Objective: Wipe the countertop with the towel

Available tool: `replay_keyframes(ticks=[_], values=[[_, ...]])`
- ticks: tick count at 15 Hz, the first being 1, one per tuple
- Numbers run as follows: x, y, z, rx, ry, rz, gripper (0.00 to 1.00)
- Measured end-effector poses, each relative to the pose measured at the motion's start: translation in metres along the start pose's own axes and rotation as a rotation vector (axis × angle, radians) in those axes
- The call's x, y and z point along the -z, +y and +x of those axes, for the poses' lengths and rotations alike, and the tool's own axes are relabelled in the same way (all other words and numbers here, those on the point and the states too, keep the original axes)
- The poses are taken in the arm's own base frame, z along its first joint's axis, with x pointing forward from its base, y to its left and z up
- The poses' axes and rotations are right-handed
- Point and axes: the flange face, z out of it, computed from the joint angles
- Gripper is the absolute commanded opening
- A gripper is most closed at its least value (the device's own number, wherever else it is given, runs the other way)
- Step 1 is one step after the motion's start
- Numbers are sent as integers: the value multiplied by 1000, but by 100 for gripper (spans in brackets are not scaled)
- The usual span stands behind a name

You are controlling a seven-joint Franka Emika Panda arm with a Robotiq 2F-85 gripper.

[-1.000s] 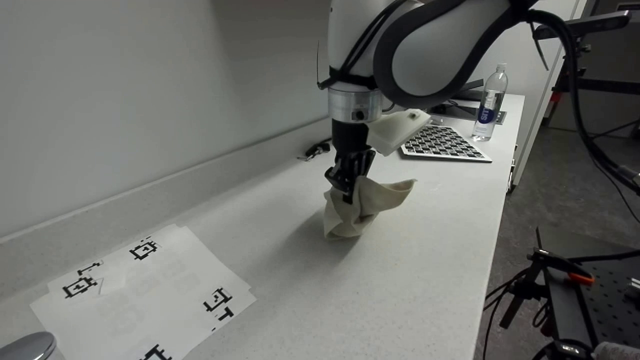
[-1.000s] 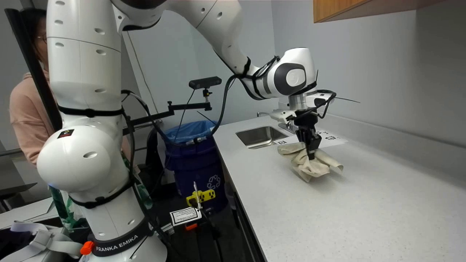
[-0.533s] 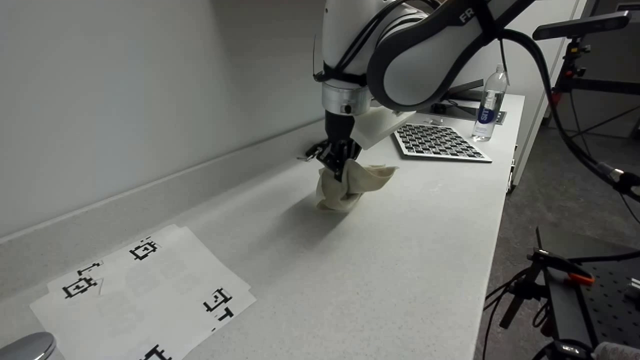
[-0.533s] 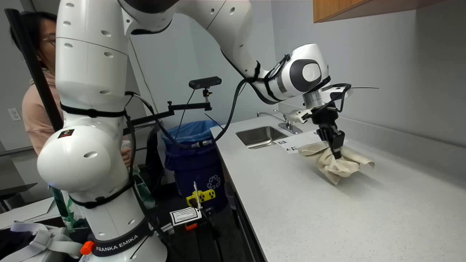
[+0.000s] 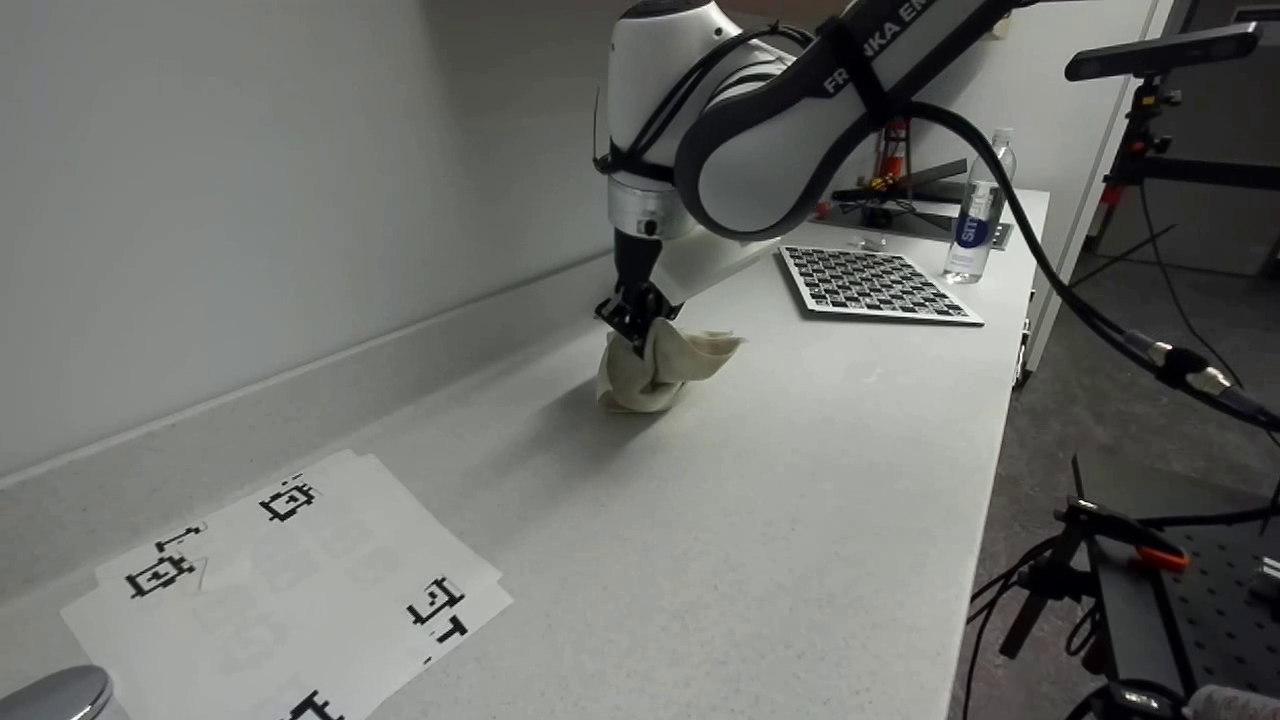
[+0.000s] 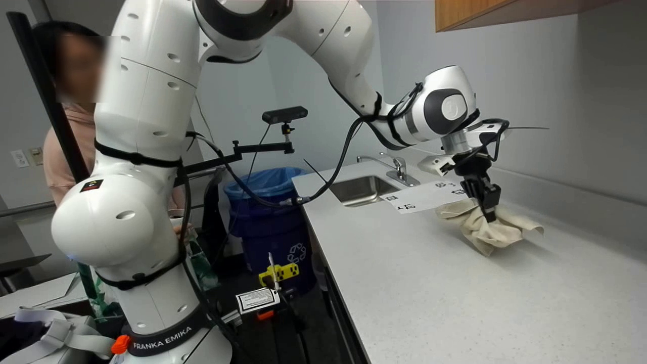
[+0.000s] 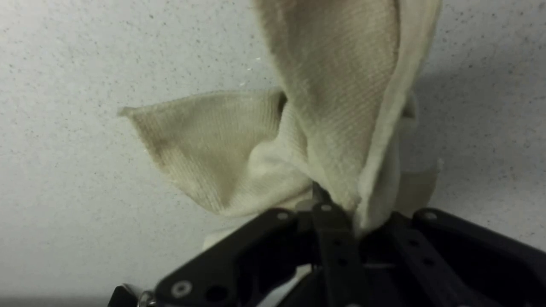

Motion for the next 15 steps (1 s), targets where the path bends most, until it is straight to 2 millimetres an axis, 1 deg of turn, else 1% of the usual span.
replay_keyframes(ticks=[5, 9, 12, 15], values=[[-33, 2, 10, -52, -35, 8, 2], [-56, 11, 9, -96, -76, 17, 2], [-67, 18, 8, -120, -105, 34, 2], [-71, 23, 7, -139, -130, 65, 2]])
